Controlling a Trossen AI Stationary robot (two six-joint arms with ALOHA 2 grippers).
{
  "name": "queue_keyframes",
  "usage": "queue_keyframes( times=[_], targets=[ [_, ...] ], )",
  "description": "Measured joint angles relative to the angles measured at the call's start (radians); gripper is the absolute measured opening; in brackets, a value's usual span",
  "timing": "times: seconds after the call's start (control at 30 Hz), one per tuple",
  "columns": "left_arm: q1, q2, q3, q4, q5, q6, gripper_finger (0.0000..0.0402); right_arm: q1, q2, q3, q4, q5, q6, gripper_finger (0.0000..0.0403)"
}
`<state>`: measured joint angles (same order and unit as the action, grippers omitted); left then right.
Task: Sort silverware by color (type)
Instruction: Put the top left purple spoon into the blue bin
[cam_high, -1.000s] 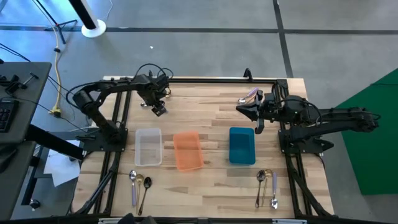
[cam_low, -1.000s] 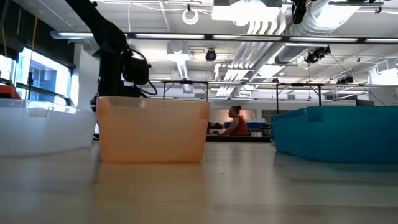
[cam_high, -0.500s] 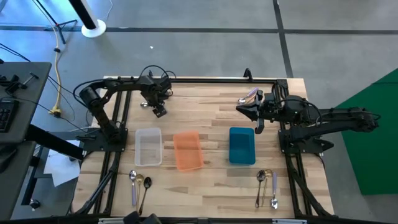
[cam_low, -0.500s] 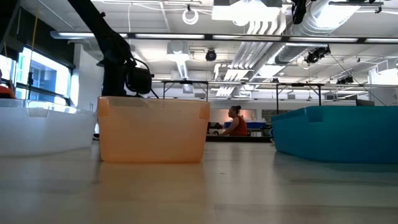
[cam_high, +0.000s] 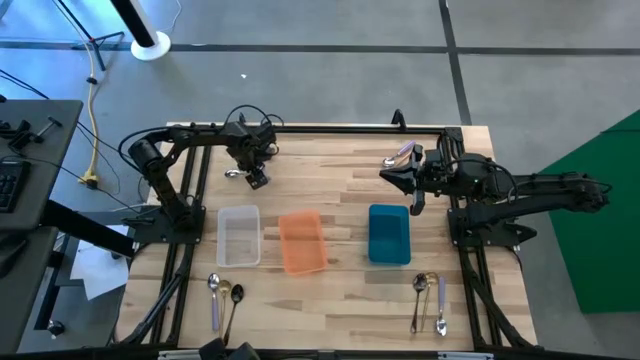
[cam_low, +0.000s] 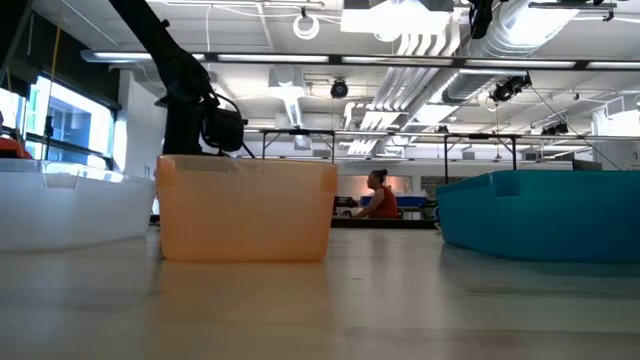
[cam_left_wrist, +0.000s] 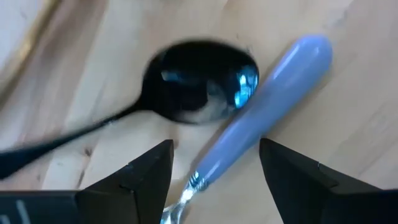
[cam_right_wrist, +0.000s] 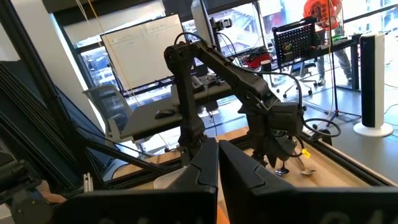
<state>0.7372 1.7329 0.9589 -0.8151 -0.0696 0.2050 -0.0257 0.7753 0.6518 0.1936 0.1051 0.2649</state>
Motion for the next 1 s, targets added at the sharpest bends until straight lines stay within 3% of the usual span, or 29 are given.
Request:
queue_keyframes(
  times=[0.17,0.57,1.0],
  targets=[
    [0.008,0.019,0.005,-0.03,0.011,-0.009,0.0189,0.0,0.0,0.0,0.0,0.0,0.0,0.0],
    [0.008,0.042,0.003,-0.036,0.009,-0.017,0.0026,0.0,0.0,0.0,-0.001,0.0,0.0,0.0],
    [0.011,-0.012,-0.004,-0.029,0.017,-0.021,0.0021,0.0,0.0,0.0,-0.001,0.0,-0.001,0.0]
  ],
)
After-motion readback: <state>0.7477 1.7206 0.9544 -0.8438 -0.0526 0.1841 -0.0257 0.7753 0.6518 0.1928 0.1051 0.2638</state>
